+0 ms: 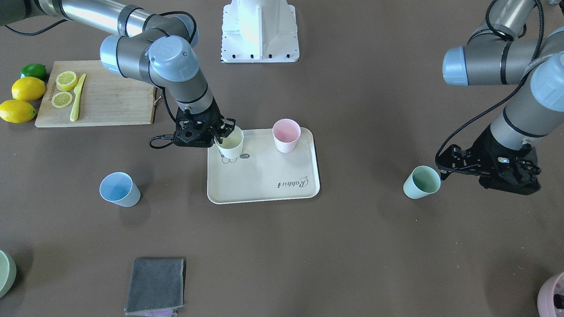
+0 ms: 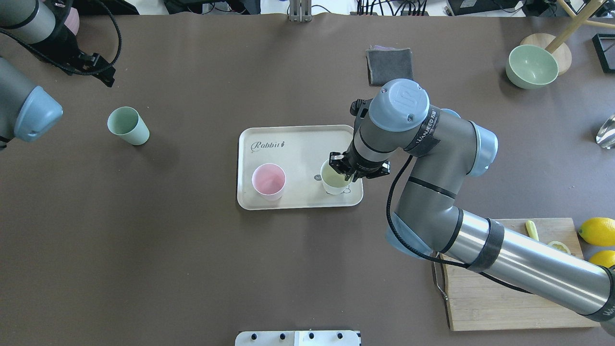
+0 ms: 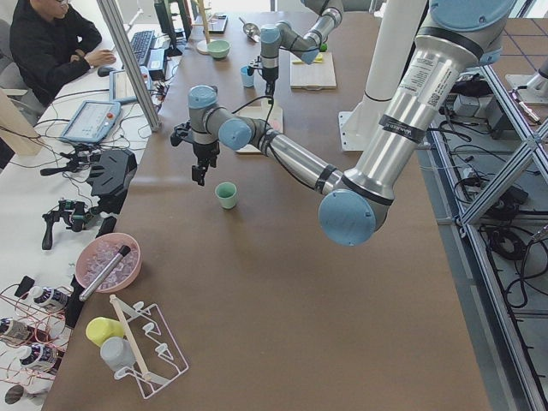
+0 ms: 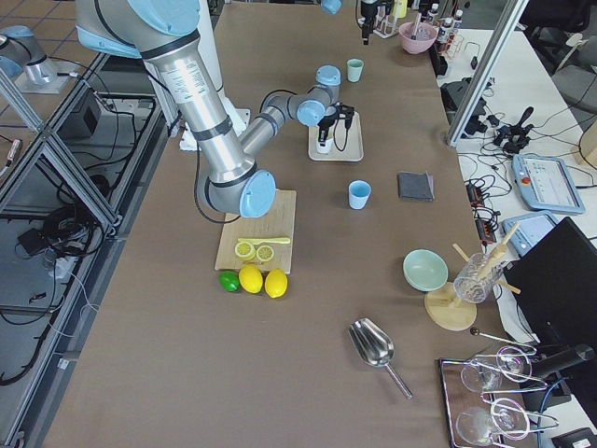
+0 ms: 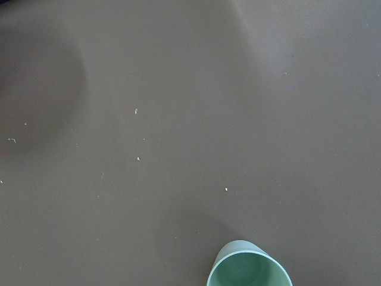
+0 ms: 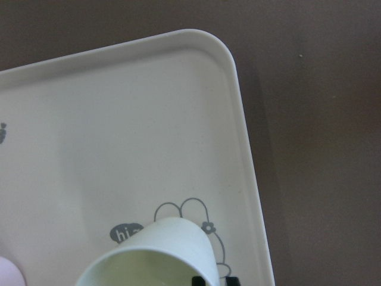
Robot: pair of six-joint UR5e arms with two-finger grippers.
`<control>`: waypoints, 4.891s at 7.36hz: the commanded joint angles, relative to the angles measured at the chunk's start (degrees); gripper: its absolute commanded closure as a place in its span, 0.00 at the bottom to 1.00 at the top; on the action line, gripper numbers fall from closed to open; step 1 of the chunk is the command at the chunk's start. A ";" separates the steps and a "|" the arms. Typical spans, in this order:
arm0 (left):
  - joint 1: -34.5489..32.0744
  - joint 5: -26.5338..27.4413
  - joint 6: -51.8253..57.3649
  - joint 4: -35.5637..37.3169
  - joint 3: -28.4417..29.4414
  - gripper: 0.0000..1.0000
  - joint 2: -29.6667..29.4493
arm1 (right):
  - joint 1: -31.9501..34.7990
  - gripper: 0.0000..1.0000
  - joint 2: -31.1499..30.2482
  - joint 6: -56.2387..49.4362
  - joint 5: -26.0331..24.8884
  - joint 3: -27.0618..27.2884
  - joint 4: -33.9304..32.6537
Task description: Place all cups on tray
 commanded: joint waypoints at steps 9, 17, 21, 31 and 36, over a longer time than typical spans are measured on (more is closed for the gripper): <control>7.29 0.41 -7.76 -21.51 10.66 0.33 4.88 | 17.87 0.00 -0.37 -6.66 14.24 10.13 -13.51; 4.56 -3.89 -12.21 -1.82 3.14 1.00 -6.94 | 26.95 0.00 -13.80 -30.83 13.05 11.46 -15.47; 15.26 1.96 -30.94 0.72 1.70 1.00 -16.03 | 24.93 0.00 -14.62 -30.05 10.21 -0.20 1.39; 20.56 4.98 -33.51 0.37 1.79 1.00 -15.69 | 18.86 0.52 -14.44 -25.59 7.22 -5.51 8.01; 24.69 9.64 -33.69 -3.21 4.76 1.00 -15.51 | 18.51 1.00 -14.26 -25.22 7.40 -3.23 8.01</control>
